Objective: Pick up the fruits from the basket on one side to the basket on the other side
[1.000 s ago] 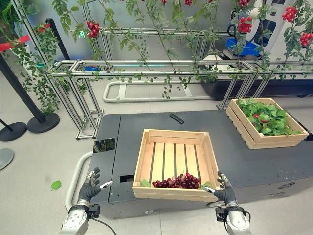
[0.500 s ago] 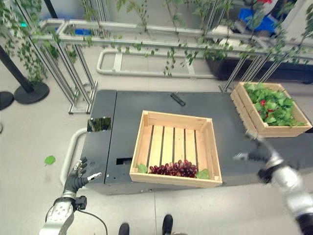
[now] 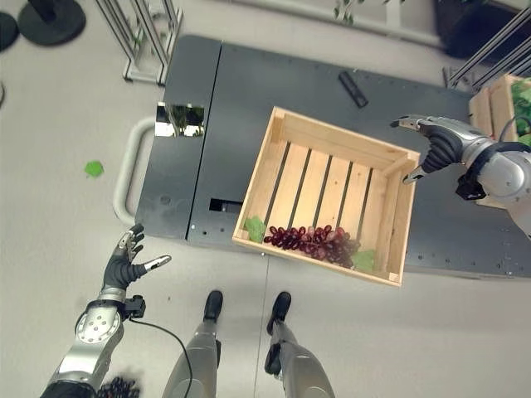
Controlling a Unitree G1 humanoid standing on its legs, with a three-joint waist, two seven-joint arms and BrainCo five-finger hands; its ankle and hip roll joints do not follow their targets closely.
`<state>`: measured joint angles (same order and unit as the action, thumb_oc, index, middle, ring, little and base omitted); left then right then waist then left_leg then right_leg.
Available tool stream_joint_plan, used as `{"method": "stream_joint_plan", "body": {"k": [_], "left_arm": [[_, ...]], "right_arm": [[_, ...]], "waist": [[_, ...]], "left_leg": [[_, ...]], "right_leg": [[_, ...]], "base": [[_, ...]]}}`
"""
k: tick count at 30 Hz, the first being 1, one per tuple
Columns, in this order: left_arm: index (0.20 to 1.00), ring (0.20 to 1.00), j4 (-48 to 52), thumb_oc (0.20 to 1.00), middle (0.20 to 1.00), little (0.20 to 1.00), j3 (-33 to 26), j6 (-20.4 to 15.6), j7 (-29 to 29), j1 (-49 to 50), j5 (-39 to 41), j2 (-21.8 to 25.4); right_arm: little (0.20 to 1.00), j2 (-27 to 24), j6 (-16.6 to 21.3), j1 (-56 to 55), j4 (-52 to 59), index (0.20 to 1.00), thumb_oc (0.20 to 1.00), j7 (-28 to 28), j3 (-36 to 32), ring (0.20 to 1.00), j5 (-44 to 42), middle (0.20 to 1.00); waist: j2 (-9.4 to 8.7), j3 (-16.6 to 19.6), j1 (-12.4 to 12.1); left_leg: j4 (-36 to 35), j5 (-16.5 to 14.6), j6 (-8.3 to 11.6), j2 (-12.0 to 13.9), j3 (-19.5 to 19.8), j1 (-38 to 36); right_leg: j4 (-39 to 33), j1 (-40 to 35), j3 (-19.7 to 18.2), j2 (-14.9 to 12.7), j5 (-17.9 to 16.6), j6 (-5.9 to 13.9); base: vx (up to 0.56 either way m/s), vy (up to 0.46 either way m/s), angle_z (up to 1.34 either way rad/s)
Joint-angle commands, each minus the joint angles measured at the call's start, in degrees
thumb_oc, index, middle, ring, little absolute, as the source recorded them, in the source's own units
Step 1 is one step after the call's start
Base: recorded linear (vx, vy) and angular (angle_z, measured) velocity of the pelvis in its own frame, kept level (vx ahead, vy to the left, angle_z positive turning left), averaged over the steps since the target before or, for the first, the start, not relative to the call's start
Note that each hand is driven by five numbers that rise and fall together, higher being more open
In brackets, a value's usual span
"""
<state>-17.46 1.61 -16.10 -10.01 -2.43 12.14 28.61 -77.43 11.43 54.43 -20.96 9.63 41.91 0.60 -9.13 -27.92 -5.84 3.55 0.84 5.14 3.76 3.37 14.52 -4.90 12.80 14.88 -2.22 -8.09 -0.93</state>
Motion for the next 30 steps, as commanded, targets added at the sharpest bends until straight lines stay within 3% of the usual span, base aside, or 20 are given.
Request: {"method": "stream_joint_plan", "body": {"k": [1,14,30], "left_arm": [[1.000,1.000,3.54,1.000,1.000,1.000,-1.79,-2.83,-1.28,-0.23,0.11,3.02],[1.000,1.000,3.68,1.000,1.000,1.000,-2.64,-2.81,-3.01,-3.89,0.83,4.56],[1.000,1.000,2.90,1.000,1.000,1.000,0.67,-3.05,-4.40,-6.13,0.23,3.82]], "right_arm": [[1.000,-1.18,-0.15,7.16,1.36,1.000,1.000,0.06,5.06,1.000,1.11,1.000],[1.000,6.14,-1.63,5.73,2.08,1.000,1.000,1.80,5.51,1.000,0.31,1.000],[1.000,15.24,-2.50,7.03,-6.40,1.000,1.000,2.27,10.84,1.000,5.81,1.000]], "waist": [[-2.24,1.49,0.12],[-3.96,-1.60,-1.19],[-2.29,-1.87,-1.25]], "left_leg": [[3.17,0.50,1.24,0.52,-0.72,3.38],[2.29,1.02,1.16,0.44,0.53,3.98],[2.68,1.78,0.83,-0.12,1.19,9.20]], "right_leg": [[11.94,1.97,0.31,-2.54,11.61,6.46],[11.23,2.09,1.38,-2.20,11.48,6.26],[11.66,7.19,1.84,-2.40,10.93,6.33]], "base": [[-0.02,-0.048,0.01],[-0.01,-0.032,0.05],[0.00,0.000,0.01]]}}
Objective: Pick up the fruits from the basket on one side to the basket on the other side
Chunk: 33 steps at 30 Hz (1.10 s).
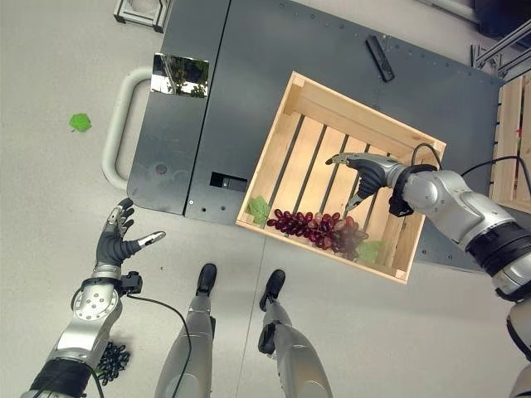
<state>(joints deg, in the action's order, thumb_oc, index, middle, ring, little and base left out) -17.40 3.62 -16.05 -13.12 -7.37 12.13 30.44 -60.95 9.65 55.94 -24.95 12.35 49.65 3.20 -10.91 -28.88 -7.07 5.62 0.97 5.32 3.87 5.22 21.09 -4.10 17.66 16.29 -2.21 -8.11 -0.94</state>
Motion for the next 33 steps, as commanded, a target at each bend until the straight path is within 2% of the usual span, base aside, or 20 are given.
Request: {"method": "stream_joint_plan", "body": {"k": [1,7,10,21,27,33], "left_arm": [[1.000,1.000,2.76,1.000,1.000,1.000,-1.04,-3.13,-1.40,-1.54,0.20,2.05],[1.000,1.000,2.96,1.000,1.000,1.000,0.26,-2.95,-2.18,-3.01,-0.17,1.82],[1.000,1.000,2.77,1.000,1.000,1.000,0.42,-2.80,-2.52,-3.45,-0.62,1.80],[1.000,1.000,3.60,1.000,1.000,1.000,1.96,-2.81,-1.51,-3.82,-1.02,2.41],[1.000,1.000,3.57,1.000,1.000,1.000,2.36,-2.92,-1.57,-4.41,-1.02,2.54],[1.000,1.000,3.96,1.000,1.000,1.000,2.71,-2.74,-1.37,-4.64,-1.25,2.53]], "right_arm": [[1.000,-0.27,-0.89,5.92,-4.12,1.000,1.000,-0.49,3.90,1.000,4.54,1.000],[1.000,3.29,-0.86,6.96,-8.76,1.000,1.000,-1.28,6.48,1.000,11.37,1.000],[1.000,3.55,-0.64,6.62,-8.00,1.000,1.000,-0.85,6.96,1.000,13.09,1.000],[1.000,1.46,0.65,6.55,-3.33,1.000,1.000,4.58,11.87,1.000,11.36,1.000],[1.000,1.15,0.70,7.43,-2.87,1.000,1.000,5.36,13.05,1.000,10.56,1.000],[1.000,2.68,0.49,7.00,-2.70,1.000,1.000,6.05,13.09,1.000,10.48,1.000]], "waist": [[-0.30,-0.92,-0.14],[1.00,-0.92,-0.18],[1.49,-0.92,-0.12],[2.56,-0.92,-0.37],[2.40,-0.92,-0.72],[1.48,-0.92,-1.24]], "left_leg": [[0.75,1.71,0.64,-0.24,-0.58,3.21],[1.35,2.19,0.52,-0.55,0.51,6.73],[1.48,2.38,0.47,-0.72,0.77,7.94],[2.57,2.18,0.46,-1.04,2.53,11.08],[3.23,2.08,0.51,-1.17,3.38,12.12],[2.88,2.09,0.57,-0.95,4.21,12.06]], "right_leg": [[11.04,2.84,0.50,-2.49,10.98,6.33],[12.77,6.51,1.18,-2.82,11.29,6.26],[13.57,8.01,1.50,-2.99,11.46,6.27],[16.89,11.36,2.84,-3.82,13.06,6.43],[18.08,12.21,3.49,-4.00,13.77,6.38],[17.86,11.80,4.13,-3.77,13.95,6.43]], "base": [[0.00,0.000,0.00],[-0.01,-0.006,0.04],[-0.01,-0.010,0.06],[0.01,-0.021,0.06],[0.02,-0.028,0.09],[0.02,-0.034,0.06]]}}
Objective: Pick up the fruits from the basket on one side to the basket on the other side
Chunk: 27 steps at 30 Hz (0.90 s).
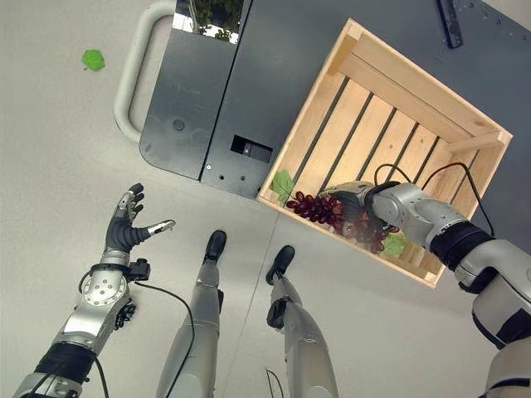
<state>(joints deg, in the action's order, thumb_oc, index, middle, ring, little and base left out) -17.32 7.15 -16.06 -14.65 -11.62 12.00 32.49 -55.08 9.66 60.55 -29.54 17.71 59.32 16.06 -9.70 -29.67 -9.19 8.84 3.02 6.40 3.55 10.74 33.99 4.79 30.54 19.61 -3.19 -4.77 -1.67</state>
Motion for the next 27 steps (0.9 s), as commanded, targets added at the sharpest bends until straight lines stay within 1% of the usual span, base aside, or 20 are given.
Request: {"method": "stream_joint_plan", "body": {"k": [1,4,5,6,8,9,10,11,17,27], "left_arm": [[1.000,1.000,3.84,1.000,1.000,1.000,-0.80,-2.70,0.18,-0.54,-1.12,0.51],[1.000,1.000,3.83,1.000,1.000,1.000,-0.63,-2.65,0.05,-0.91,-0.99,0.45],[1.000,1.000,3.94,1.000,1.000,1.000,-0.67,-2.60,0.03,-0.83,-0.96,0.36],[1.000,1.000,4.07,1.000,1.000,1.000,-0.70,-2.55,-0.03,-0.78,-1.01,0.32],[1.000,1.000,4.08,1.000,1.000,1.000,-0.66,-2.53,-0.07,-0.68,-1.04,0.22],[1.000,1.000,4.05,1.000,1.000,1.000,-0.67,-2.48,-0.15,-0.77,-1.13,0.23],[1.000,1.000,4.08,1.000,1.000,1.000,-0.63,-2.46,-0.17,-0.59,-1.11,0.15],[1.000,1.000,4.24,1.000,1.000,1.000,-0.67,-2.40,-0.15,-0.50,-1.02,0.04],[1.000,1.000,4.53,1.000,1.000,1.000,-0.59,-2.40,-0.49,-0.47,-0.87,-0.38],[1.000,1.000,4.90,1.000,1.000,1.000,-0.50,-2.30,-0.93,-0.36,-1.29,-0.69]], "right_arm": [[1.000,-3.06,0.45,2.23,2.17,1.000,1.000,0.79,3.38,1.000,-2.34,1.000],[1.000,-2.21,0.34,1.96,1.75,1.000,1.000,0.62,3.09,1.000,-2.36,1.000],[0.953,-1.94,0.31,1.81,1.57,0.953,0.953,0.51,2.91,0.953,-2.31,0.953],[0.834,-1.61,0.29,1.76,1.31,0.834,0.834,0.41,2.77,0.834,-2.20,0.834],[0.762,-1.09,0.11,1.69,1.14,0.762,0.762,0.36,2.56,0.762,-2.17,0.762],[0.457,-0.14,-0.08,1.82,0.41,0.457,0.457,0.11,2.31,0.457,-2.08,0.457],[0.360,0.30,-0.11,1.88,0.16,0.360,0.360,-0.09,2.21,0.360,-1.87,0.360],[0.200,0.72,-0.12,2.17,-0.20,0.200,0.200,-0.30,2.20,0.200,-1.73,0.200],[0.200,1.84,0.06,2.00,-0.51,0.200,0.200,-1.63,0.97,0.200,-1.50,0.200],[0.200,1.60,0.14,1.98,0.27,0.200,0.200,-2.58,0.05,0.200,-1.46,0.200]], "waist": [[0.10,-0.12,0.87],[0.02,-0.12,0.52],[0.07,-0.12,0.40],[0.17,-0.12,0.28],[0.20,-0.12,0.27],[0.29,-0.12,0.17],[0.33,-0.12,0.13],[0.32,-0.12,0.06],[0.14,-0.12,0.29],[-0.03,-0.12,0.65]], "left_leg": [[-0.47,0.07,-0.48,-0.61,-1.15,-0.88],[-0.80,0.20,-0.40,-0.62,-0.76,-0.88],[-0.91,0.24,-0.37,-0.65,-0.63,-0.84],[-1.13,0.29,-0.35,-0.61,-0.52,-0.81],[-1.33,0.37,-0.35,-0.58,-0.41,-0.77],[-1.44,0.43,-0.36,-0.53,-0.35,-0.57],[-1.41,0.42,-0.37,-0.55,-0.32,-0.42],[-1.32,0.40,-0.40,-0.58,-0.28,-0.17],[-1.18,0.40,-0.58,-0.64,-0.21,0.55],[-1.60,0.41,-0.68,-0.72,-0.11,0.38]], "right_leg": [[8.98,-1.17,0.94,-2.76,10.73,7.17],[9.07,-1.17,1.30,-2.71,10.93,7.13],[9.11,-1.12,1.42,-2.69,11.02,7.11],[9.19,-1.02,1.54,-2.69,11.10,7.10],[9.24,-0.90,1.58,-2.69,11.13,7.08],[9.31,-0.55,1.66,-2.71,11.10,7.05],[9.38,-0.37,1.65,-2.72,11.13,7.06],[9.49,-0.16,1.64,-2.73,11.11,7.04],[9.42,0.49,1.63,-2.64,10.97,7.15],[8.86,0.28,1.56,-2.63,10.81,7.23]], "base": [[0.02,-0.030,0.07],[0.02,-0.032,0.05],[0.00,0.000,0.00],[0.00,0.000,0.00],[0.00,0.003,0.02],[0.01,0.008,0.05],[0.01,0.007,0.08],[0.01,0.001,0.07],[0.00,0.001,0.02],[0.00,0.000,0.00]]}}
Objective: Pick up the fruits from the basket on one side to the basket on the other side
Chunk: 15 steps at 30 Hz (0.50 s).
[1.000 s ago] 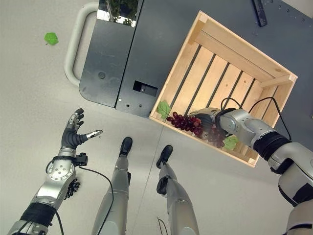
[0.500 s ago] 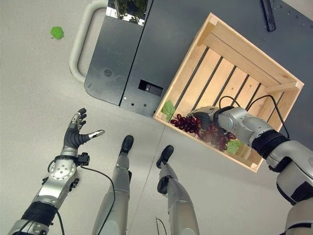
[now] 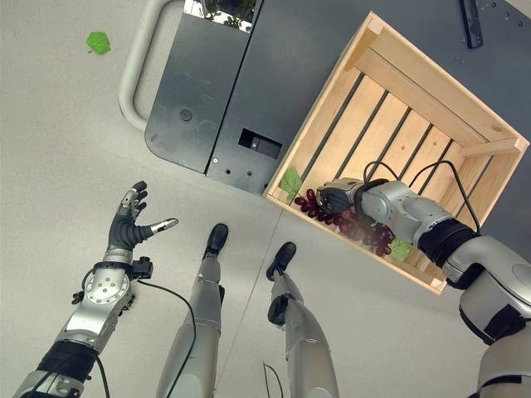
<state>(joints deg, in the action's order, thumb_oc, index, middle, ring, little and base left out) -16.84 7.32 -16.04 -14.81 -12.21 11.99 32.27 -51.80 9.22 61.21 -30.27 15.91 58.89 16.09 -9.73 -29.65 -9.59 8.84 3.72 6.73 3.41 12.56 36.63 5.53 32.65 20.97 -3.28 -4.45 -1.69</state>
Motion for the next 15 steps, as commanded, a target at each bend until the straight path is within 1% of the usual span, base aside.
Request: {"method": "stream_joint_plan", "body": {"k": [1,6,8,10,15], "left_arm": [[1.000,1.000,4.48,1.000,1.000,1.000,-0.68,-2.31,-0.75,0.21,-1.24,-0.49],[1.000,1.000,5.25,1.000,1.000,1.000,-1.04,-2.57,-0.98,0.57,-1.11,-0.18],[1.000,1.000,5.60,1.000,1.000,1.000,-1.23,-2.57,-0.91,1.08,-0.91,-0.03],[1.000,1.000,5.56,1.000,1.000,1.000,-1.38,-2.59,-0.89,1.52,-0.95,0.38],[1.000,1.000,5.48,1.000,1.000,1.000,-1.53,-2.86,-1.00,2.39,-0.78,1.16]], "right_arm": [[0.200,-1.68,0.50,1.24,0.89,0.200,0.200,-0.97,0.20,0.200,-1.83,0.200],[0.200,-2.73,0.22,1.06,1.01,0.200,0.200,-2.69,-2.86,0.200,-5.13,0.200],[0.200,-4.35,0.23,2.04,-0.04,0.200,0.200,-4.01,-4.02,0.200,-6.81,0.200],[0.200,-6.50,0.28,4.33,-1.83,0.200,0.200,-5.06,-3.69,0.200,-7.43,0.200],[0.200,-11.69,0.24,11.68,-10.03,0.200,0.200,-8.98,-2.44,0.200,-9.94,0.200]], "waist": [[0.04,-0.14,1.07],[0.15,-0.14,1.10],[0.16,-0.14,1.08],[-0.02,-0.14,1.11],[-0.71,-0.14,1.30]], "left_leg": [[-1.52,-0.30,-1.01,-0.65,-1.90,-2.19],[-1.57,-0.11,-0.92,-0.74,-1.75,-2.25],[-1.75,0.01,-0.89,-0.82,-1.78,-2.42],[-1.94,0.10,-0.88,-0.79,-1.88,-2.57],[-2.00,0.22,-0.84,-0.81,-2.17,-3.10]], "right_leg": [[8.15,-1.79,0.16,-2.57,10.49,7.22],[8.02,-2.00,0.28,-2.69,10.38,7.19],[7.97,-2.14,0.39,-2.74,10.17,7.22],[7.85,-2.23,0.45,-2.83,9.96,7.28],[7.30,-2.88,0.24,-2.82,9.43,7.32]], "base": [[0.00,0.000,0.00],[0.00,0.000,0.00],[0.00,0.000,0.00],[0.00,0.000,0.00],[0.00,0.000,0.00]]}}
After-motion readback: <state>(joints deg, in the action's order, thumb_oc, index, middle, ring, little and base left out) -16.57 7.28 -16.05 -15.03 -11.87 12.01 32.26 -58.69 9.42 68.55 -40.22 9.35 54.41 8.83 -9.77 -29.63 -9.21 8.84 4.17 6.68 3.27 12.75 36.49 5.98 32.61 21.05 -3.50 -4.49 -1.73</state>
